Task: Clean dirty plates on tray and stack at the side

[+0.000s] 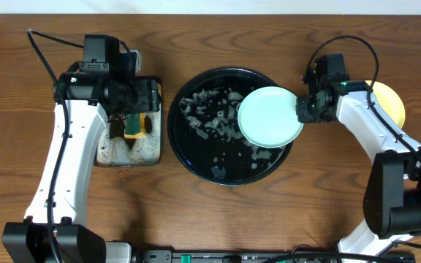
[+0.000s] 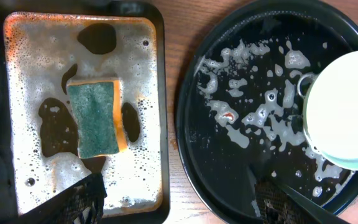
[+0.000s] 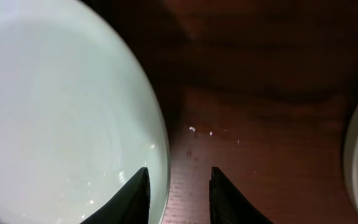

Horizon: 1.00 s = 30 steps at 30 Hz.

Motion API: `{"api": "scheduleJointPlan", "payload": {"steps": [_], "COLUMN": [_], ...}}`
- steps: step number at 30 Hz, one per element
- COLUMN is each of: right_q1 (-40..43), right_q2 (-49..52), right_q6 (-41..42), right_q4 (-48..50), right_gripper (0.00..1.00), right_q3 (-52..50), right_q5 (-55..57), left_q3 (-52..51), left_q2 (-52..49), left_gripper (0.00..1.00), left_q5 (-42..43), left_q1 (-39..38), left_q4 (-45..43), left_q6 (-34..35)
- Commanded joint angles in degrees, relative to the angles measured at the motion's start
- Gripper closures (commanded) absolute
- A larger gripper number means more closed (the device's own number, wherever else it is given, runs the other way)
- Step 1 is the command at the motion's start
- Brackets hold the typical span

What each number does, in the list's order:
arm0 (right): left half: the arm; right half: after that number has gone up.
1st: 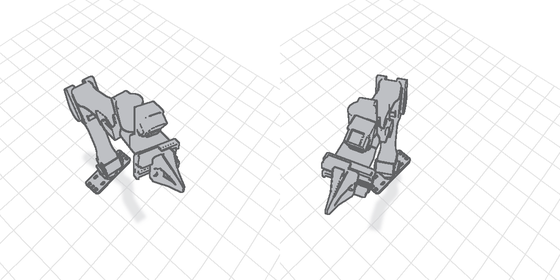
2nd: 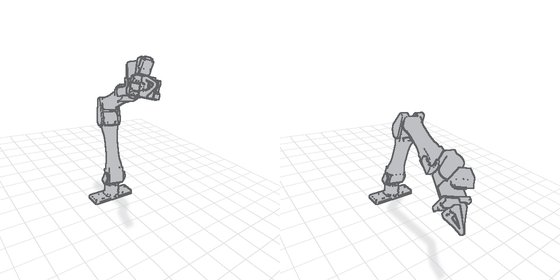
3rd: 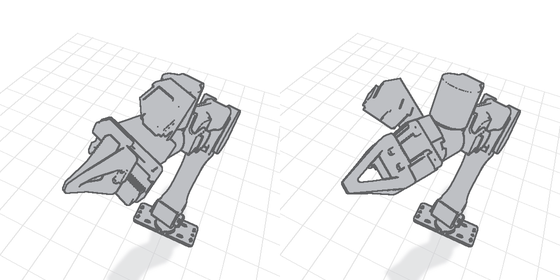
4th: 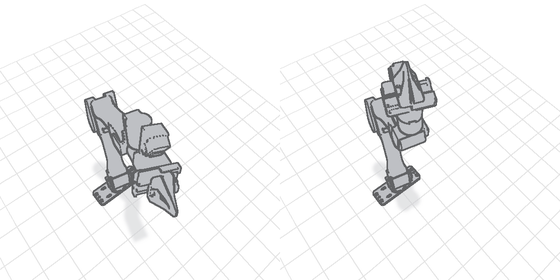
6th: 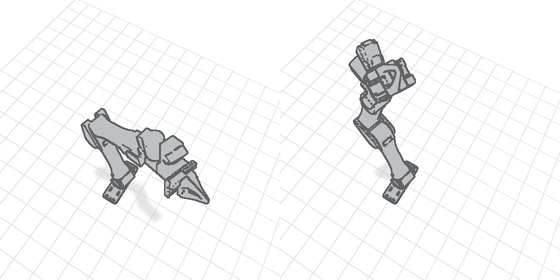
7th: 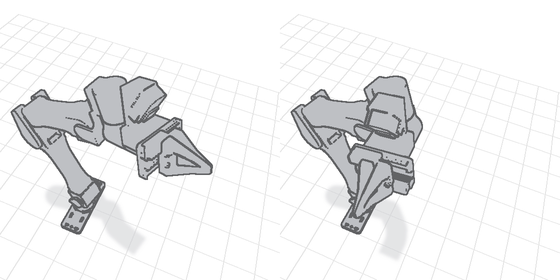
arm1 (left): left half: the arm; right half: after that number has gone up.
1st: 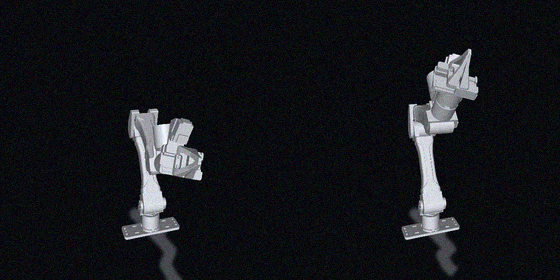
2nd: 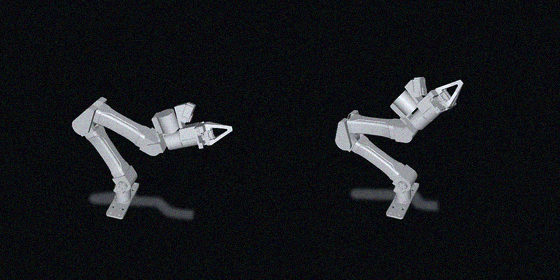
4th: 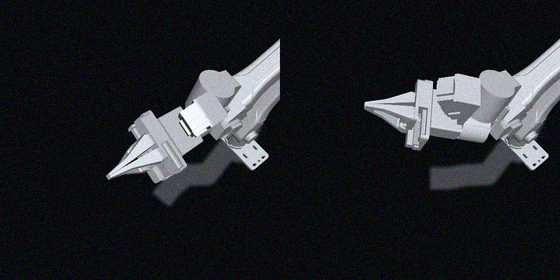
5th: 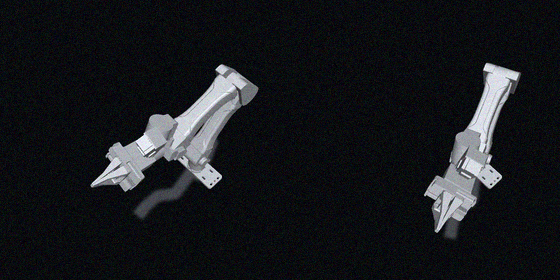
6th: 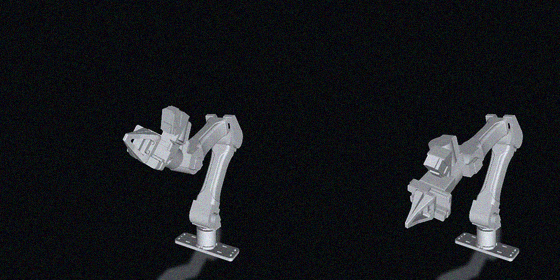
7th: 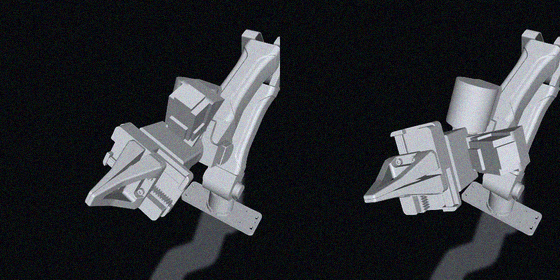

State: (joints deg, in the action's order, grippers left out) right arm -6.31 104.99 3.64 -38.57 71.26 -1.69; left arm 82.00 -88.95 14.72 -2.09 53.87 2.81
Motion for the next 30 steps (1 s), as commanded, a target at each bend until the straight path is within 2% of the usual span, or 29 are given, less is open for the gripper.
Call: {"api": "scheduleJointPlan", "payload": {"steps": [1, 17, 20, 23, 24, 30], "right_q1": [1.1, 1.1, 1.1, 1.1, 1.1, 1.1], "right_q2": [0.2, 0.3, 1.2, 1.9, 2.0, 1.3], "right_q6": [-1.2, -1.1, -1.1, -0.6, -0.2, 0.2], "right_q4": [1.5, 6.5, 7.0, 7.1, 7.1, 6.6], "right_gripper": [0.7, 0.66, 0.76, 0.95, 0.99, 0.99], "right_q3": [-0.2, -4.2, -4.6, -4.6, -4.6, -4.6], "right_q5": [-0.9, -3.2, -3.1, -3.1, -3.1, -2.7], "left_q3": [0.7, 0.7, 0.7, 0.7, 0.7, 0.7], "left_q2": [-0.1, -0.1, -0.1, -0.1, -0.1, -0.1], "left_gripper": [0.22, 0.21, 0.21, 0.22, 0.22, 0.22], "left_q5": [0.3, 0.3, 0.3, 0.3, 0.3, 0.3], "left_q1": [-0.1, -0.1, -0.1, -0.1, -0.1, -0.1], "left_q4": [0.3, 0.3, 0.3, 0.3, 0.3, 0.3], "left_q6": [0.2, 0.3, 0.3, 0.3, 0.2, 0.3]}}
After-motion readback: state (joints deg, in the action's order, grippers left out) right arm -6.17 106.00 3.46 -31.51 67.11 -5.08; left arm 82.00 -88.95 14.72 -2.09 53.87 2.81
